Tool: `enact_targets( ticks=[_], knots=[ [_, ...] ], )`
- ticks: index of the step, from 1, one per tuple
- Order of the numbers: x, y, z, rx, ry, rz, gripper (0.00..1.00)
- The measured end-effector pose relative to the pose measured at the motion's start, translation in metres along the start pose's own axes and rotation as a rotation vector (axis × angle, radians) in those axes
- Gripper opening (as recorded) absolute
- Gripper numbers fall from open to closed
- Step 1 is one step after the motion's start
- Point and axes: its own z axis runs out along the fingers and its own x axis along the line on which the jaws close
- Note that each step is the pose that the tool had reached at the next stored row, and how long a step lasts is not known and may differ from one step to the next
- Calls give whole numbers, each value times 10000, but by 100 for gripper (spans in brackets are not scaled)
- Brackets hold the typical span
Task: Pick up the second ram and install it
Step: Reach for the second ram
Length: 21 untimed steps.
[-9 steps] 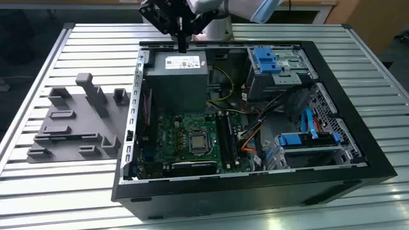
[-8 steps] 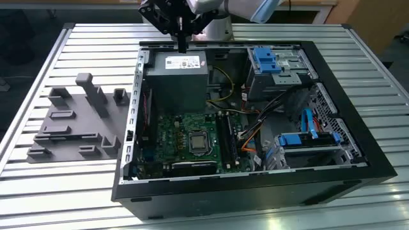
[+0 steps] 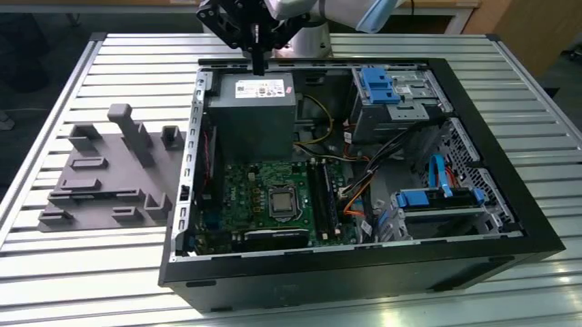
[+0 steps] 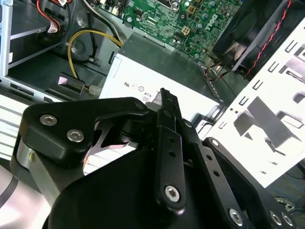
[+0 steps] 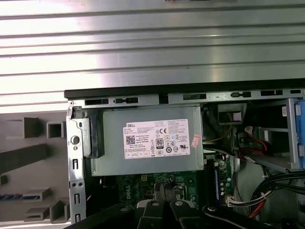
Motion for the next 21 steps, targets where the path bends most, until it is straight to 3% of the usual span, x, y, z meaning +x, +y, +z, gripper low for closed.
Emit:
enact_targets(
  ticks=[21],
  knots=[
    [60, -5, -1, 0, 0, 0, 11]
  ],
)
